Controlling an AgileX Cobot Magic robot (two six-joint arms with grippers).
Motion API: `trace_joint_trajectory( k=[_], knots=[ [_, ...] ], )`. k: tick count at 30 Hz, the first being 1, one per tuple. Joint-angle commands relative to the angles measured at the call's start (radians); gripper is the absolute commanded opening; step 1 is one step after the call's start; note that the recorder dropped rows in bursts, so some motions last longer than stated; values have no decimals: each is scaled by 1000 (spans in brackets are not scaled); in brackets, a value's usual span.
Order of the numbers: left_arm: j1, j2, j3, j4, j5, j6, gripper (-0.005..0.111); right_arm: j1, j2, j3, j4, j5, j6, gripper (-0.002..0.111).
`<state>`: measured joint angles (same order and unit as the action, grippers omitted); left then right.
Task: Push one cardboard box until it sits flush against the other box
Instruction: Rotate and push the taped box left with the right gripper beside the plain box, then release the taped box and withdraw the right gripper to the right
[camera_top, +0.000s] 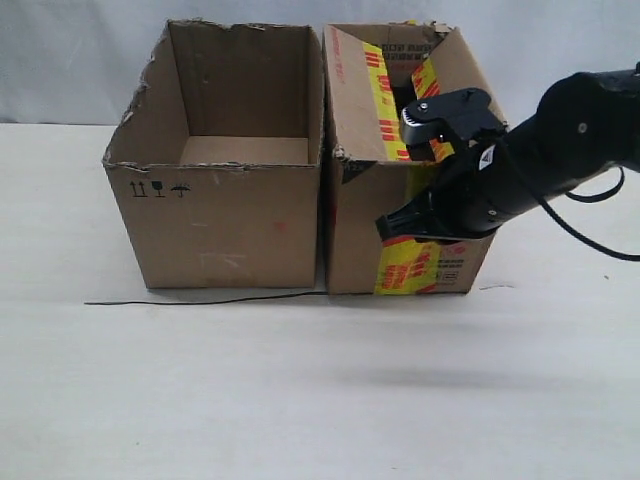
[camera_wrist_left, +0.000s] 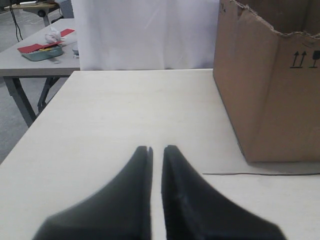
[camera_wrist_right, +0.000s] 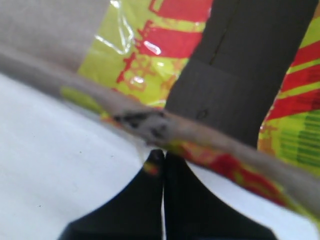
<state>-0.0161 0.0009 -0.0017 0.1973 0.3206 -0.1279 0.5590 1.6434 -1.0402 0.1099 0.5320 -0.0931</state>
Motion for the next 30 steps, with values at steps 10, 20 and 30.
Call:
trace_joint_trajectory(
  k=[10, 20, 30],
  knots=[
    [-8, -1, 2, -7, -12, -4, 0, 2, 0, -18, 89, -11, -11, 0],
    [-8, -1, 2, -7, -12, -4, 0, 2, -108, -27, 427, 73, -312, 0],
    [-8, -1, 2, -7, -12, -4, 0, -102, -388, -27, 209, 3, -217, 0]
  ],
)
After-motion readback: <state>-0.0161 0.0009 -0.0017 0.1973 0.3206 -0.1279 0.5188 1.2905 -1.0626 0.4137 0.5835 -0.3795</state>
